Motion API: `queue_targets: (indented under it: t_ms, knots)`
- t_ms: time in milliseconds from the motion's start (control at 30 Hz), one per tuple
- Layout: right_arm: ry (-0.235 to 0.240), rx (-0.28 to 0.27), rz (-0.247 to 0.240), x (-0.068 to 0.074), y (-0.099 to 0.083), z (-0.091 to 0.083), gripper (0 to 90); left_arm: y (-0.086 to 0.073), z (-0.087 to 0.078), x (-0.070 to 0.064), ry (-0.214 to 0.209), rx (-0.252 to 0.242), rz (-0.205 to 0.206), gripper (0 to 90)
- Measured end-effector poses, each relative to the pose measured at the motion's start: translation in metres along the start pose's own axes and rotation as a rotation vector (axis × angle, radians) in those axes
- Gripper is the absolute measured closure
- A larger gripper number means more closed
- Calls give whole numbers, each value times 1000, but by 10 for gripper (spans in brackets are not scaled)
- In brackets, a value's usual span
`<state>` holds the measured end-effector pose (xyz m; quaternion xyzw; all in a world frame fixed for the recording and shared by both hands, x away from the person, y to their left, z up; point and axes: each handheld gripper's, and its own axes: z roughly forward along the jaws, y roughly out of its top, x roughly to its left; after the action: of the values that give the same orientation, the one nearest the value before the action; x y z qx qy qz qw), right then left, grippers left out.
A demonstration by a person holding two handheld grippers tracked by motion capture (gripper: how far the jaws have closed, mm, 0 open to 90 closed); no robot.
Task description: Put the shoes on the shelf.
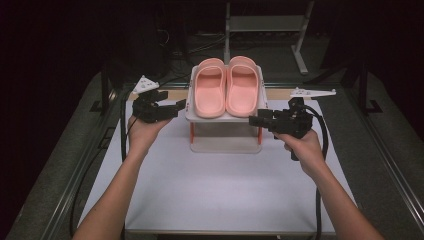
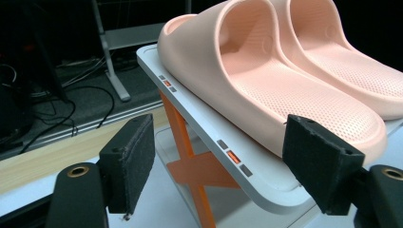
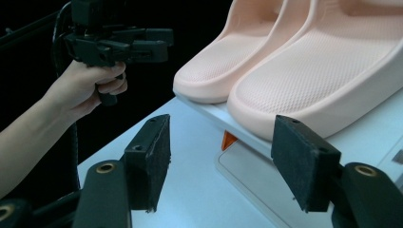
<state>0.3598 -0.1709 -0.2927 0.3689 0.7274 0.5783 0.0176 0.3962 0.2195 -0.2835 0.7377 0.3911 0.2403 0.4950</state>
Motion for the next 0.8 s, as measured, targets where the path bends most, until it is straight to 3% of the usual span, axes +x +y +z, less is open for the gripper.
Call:
queue_targets:
  t_ms: [367, 467, 800]
  knots:
    - [23, 3, -7, 5, -15, -3, 359, -11, -13, -6, 6, -17, 16, 221]
    - [21, 6, -15, 7, -20, -5, 357, -16, -15, -6, 14, -3, 27, 206]
    - [27, 24, -14, 7, -36, -7, 344, -34, -26, -1, 24, 3, 7, 186]
